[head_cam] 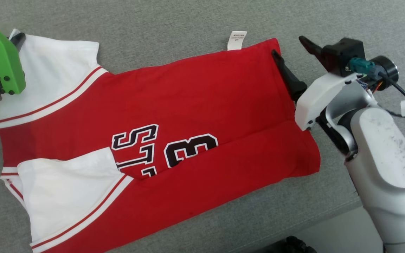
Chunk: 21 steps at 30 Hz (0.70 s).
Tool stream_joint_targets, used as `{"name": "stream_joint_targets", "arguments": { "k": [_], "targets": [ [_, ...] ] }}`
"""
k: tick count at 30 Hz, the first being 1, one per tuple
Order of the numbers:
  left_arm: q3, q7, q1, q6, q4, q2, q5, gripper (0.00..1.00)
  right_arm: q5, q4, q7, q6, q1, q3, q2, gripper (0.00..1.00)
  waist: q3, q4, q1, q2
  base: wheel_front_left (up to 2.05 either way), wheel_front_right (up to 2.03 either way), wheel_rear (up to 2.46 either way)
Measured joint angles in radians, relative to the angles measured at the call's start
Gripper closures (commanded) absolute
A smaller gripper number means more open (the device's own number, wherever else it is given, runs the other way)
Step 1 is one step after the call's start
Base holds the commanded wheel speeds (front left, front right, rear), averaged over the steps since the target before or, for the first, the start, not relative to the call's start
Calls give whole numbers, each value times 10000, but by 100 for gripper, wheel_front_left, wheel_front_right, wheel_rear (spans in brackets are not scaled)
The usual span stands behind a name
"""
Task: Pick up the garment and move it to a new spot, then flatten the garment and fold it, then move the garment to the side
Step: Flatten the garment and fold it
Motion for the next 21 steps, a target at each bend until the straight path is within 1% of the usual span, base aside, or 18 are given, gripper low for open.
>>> {"name": "stream_joint_targets", "arguments": {
  "k": [5, 13, 16, 20, 21],
  "targets": [
    [-4, -485, -75, -44, -326, -226, -82, 100, 263, 556, 878, 0, -1051, 1034, -1064, 0, -15, 345, 0, 0, 0, 0, 0],
    [-236, -1018, -82, -111, -1026, -470, -282, 100, 1634, 1241, 2583, 0, -2322, 2646, -2633, 0, 38, 1027, 0, 0, 0, 0, 0],
    [-343, -1185, -82, -134, -1197, -516, -345, 100, 2173, 1423, 3101, 0, -2602, 3258, -3037, 0, 78, 1248, 0, 0, 0, 0, 0],
    [-491, -1335, -82, -138, -1329, -573, -433, 100, 2876, 1595, 3475, 0, -2946, 3818, -3398, 0, 133, 1479, 0, 0, 0, 0, 0],
    [-525, -1375, -82, -138, -1348, -575, -449, 100, 3041, 1638, 3528, 0, -3011, 3933, -3453, 17, 144, 1518, 0, 0, 0, 0, 0]
  ]
}}
